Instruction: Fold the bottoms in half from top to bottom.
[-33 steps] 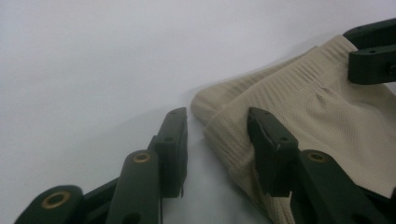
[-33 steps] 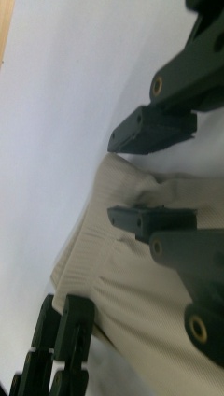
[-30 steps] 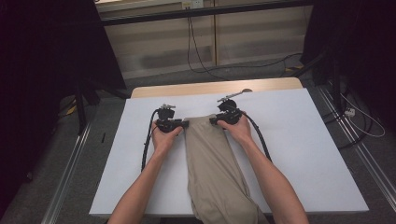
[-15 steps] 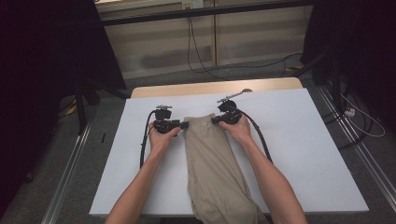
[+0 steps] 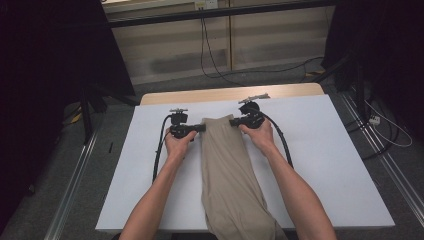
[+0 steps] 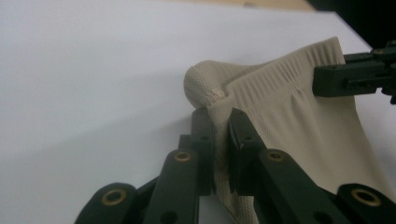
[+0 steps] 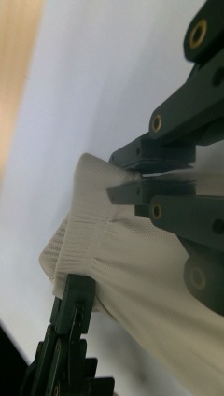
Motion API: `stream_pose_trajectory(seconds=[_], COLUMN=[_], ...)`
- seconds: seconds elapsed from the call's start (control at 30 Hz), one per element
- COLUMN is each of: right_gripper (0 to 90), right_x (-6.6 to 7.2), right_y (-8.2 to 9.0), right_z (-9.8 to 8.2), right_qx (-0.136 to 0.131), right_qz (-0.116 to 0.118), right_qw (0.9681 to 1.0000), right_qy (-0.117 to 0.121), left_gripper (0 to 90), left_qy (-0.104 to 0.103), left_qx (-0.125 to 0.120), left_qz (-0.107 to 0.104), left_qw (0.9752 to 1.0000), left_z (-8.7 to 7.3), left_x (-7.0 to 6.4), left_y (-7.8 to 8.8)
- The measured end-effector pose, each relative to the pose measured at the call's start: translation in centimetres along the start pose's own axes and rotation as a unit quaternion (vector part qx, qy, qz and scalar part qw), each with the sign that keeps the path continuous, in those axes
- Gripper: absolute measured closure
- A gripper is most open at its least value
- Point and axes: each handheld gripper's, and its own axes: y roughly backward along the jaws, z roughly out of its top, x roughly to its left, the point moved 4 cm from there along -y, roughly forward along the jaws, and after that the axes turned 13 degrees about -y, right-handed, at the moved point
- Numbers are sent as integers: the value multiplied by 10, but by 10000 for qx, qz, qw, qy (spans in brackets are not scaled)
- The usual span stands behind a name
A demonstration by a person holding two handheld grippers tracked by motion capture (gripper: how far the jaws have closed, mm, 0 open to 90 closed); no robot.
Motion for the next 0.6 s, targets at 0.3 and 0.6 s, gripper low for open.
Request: stream_pose_trajectory(seconds=[0.3,0.6], right_gripper=[837,836], right_x=[4,4], right_y=[44,82], right_z=[50,89], right_qx=[-812,-1214], right_qz=[65,-78], right_qw=[9967,9924], right_qy=[-3,204], left_gripper=[826,826], left_qy=[-535,-1010], left_qx=[-447,-795], left_qz=[141,131], left_qw=[9975,9916], left_z=[71,122], left_x=[-6,-21], left_y=[12,16])
